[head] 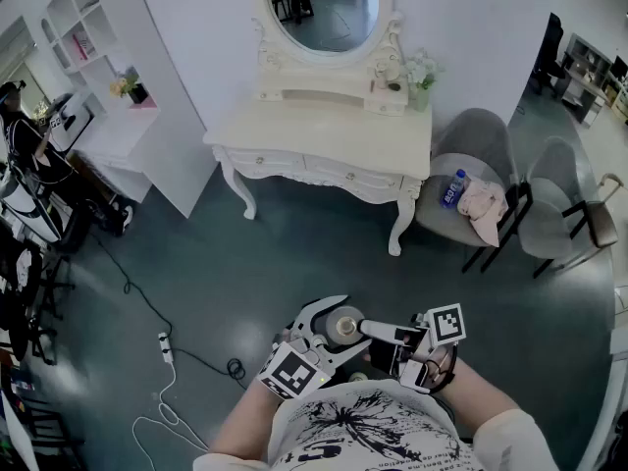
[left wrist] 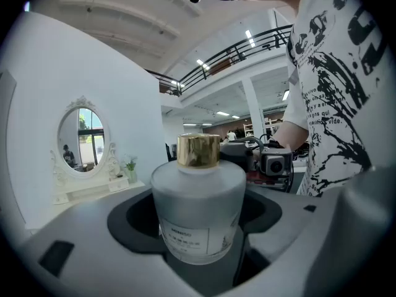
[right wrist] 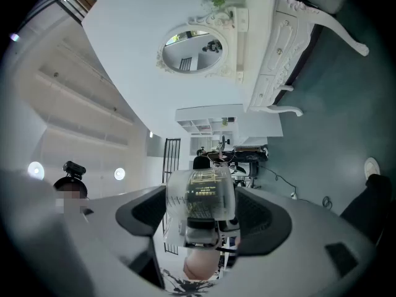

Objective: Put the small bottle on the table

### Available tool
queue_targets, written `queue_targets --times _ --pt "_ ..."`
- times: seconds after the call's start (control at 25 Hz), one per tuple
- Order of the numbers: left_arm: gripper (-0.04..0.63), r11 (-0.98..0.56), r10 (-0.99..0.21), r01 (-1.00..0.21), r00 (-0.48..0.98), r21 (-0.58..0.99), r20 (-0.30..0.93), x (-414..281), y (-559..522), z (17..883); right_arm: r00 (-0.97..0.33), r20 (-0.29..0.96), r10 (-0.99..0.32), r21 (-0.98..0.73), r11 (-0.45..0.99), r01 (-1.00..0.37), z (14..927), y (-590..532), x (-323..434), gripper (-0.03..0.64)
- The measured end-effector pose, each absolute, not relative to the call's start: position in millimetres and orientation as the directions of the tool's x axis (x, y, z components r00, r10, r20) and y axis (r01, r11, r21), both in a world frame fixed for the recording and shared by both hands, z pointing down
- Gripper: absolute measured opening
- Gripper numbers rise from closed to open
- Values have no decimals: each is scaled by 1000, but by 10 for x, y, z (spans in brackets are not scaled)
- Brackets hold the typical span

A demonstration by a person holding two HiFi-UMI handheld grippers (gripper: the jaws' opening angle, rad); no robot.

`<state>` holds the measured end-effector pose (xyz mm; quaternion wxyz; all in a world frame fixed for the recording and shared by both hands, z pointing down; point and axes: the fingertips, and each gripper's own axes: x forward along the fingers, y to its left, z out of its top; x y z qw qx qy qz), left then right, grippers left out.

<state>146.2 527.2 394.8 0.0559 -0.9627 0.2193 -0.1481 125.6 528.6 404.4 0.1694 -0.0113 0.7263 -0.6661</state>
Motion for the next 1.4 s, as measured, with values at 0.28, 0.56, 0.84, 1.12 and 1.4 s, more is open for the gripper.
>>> queue_targets --times 0.28,0.56,0.84,1.12,1.4 --pt "350 -899 -436 -406 861 -163 262 1444 5259 3986 -940 -228 -254 -972 106 207 4092 5277 1237 360" --pt "350 -905 -424 -395 869 -158 257 1450 5191 4035 -938 -221 -267 -973 123 195 4102 5205 1243 360" --pt "350 -909 -416 -390 876 -147 244 1262 4828 4072 -940 -208 -271 -976 120 182 4164 4846 1054 360" --pt "350 -910 -413 -389 878 -142 244 772 4159 4049 -937 -209 -280 -977 107 186 4127 4170 567 360" --pt "350 -911 -408 -375 877 -169 253 217 3525 3963 -940 -228 -253 -971 131 201 4045 3538 -1 360"
